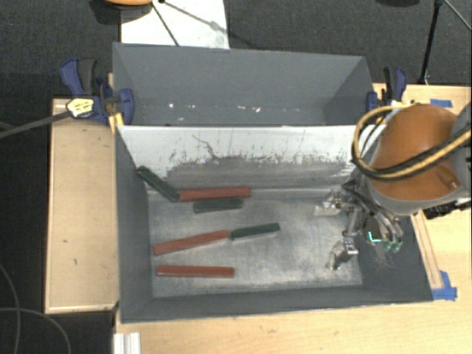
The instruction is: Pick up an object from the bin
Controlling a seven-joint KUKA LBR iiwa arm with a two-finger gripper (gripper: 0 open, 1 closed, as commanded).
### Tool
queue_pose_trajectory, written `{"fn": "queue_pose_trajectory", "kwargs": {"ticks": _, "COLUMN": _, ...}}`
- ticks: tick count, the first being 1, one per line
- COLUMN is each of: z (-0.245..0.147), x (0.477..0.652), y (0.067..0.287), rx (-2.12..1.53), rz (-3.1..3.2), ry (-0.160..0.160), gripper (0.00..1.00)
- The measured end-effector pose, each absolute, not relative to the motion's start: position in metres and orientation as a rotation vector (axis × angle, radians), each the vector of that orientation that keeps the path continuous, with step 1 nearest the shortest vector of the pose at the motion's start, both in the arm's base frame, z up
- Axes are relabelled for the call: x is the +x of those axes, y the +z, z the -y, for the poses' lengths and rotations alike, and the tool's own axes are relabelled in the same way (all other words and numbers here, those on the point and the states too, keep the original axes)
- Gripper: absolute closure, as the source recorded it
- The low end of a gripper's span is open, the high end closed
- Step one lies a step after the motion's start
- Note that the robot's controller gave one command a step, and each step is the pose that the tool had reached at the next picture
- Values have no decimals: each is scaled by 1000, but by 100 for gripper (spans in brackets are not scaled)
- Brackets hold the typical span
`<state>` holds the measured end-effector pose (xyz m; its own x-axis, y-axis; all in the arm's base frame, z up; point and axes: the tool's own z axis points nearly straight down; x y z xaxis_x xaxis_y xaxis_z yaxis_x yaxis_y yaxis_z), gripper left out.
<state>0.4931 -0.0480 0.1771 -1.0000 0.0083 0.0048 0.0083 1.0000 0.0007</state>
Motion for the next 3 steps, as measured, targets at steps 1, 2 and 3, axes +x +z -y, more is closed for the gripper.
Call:
{"fn": "queue_pose_trajectory", "kwargs": {"ticks": 1, "z": 48, "x": 495, "y": 180, "rx": -11, "rz": 3144, "ry": 0, "gripper": 0}}
{"fn": "queue_pose_trajectory", "kwargs": {"ticks": 2, "z": 26, "x": 499, "y": 143, "rx": 74, "rz": 3151, "ry": 3, "gripper": 0}}
{"fn": "queue_pose_trajectory", "kwargs": {"ticks": 3, "z": 2, "x": 512, "y": 126, "rx": 106, "rz": 3131, "ry": -2, "gripper": 0}}
